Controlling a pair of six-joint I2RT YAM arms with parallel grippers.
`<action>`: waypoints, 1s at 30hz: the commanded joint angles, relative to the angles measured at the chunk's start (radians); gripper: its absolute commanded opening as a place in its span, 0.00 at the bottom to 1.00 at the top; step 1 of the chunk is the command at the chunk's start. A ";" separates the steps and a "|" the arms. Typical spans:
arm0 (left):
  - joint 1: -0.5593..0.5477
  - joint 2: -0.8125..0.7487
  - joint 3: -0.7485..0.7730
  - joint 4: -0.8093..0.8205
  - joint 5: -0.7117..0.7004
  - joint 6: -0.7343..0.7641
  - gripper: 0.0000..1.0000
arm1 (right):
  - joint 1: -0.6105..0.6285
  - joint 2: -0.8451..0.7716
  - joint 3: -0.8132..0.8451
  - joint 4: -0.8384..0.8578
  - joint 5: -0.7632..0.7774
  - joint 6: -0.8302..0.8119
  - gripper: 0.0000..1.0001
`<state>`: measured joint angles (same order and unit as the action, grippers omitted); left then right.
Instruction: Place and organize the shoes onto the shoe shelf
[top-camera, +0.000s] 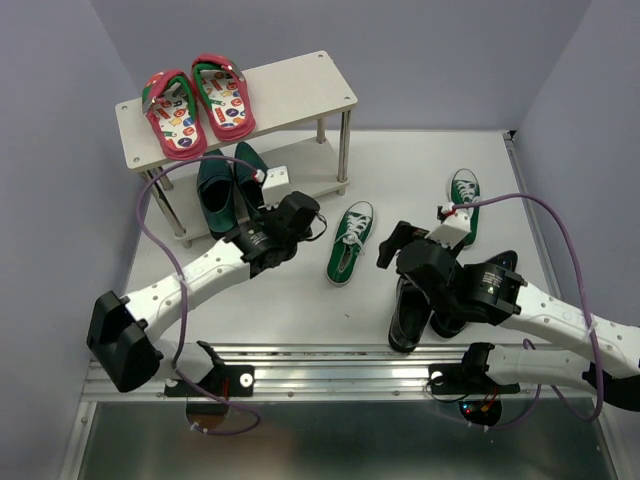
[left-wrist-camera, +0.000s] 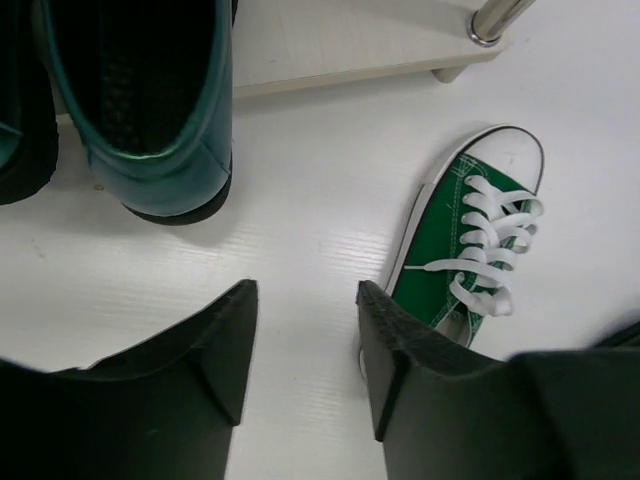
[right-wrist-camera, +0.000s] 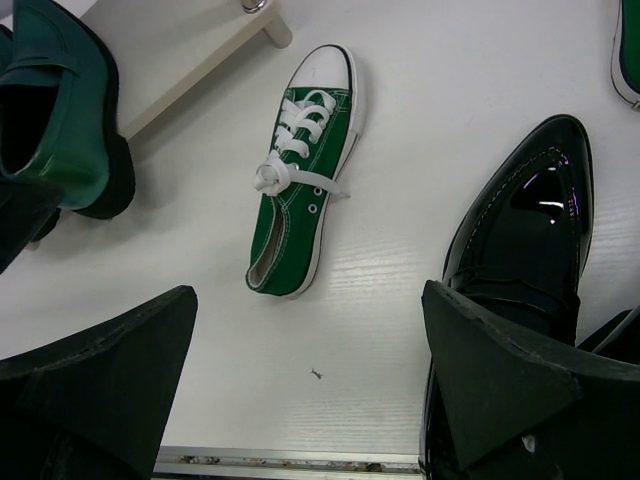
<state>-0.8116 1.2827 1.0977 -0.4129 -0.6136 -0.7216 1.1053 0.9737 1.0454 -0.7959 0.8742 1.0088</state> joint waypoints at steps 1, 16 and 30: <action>-0.008 0.104 0.080 -0.064 -0.119 0.030 0.58 | 0.001 -0.035 0.001 0.026 0.037 0.002 1.00; -0.001 0.090 -0.013 -0.063 -0.298 0.020 0.97 | 0.001 -0.035 -0.001 0.009 0.031 0.013 1.00; 0.169 0.127 -0.096 0.220 -0.181 0.191 0.98 | 0.001 -0.023 0.007 0.024 0.017 0.001 1.00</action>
<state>-0.6643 1.4075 1.0126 -0.2951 -0.8043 -0.5823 1.1057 0.9562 1.0321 -0.7994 0.8715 1.0130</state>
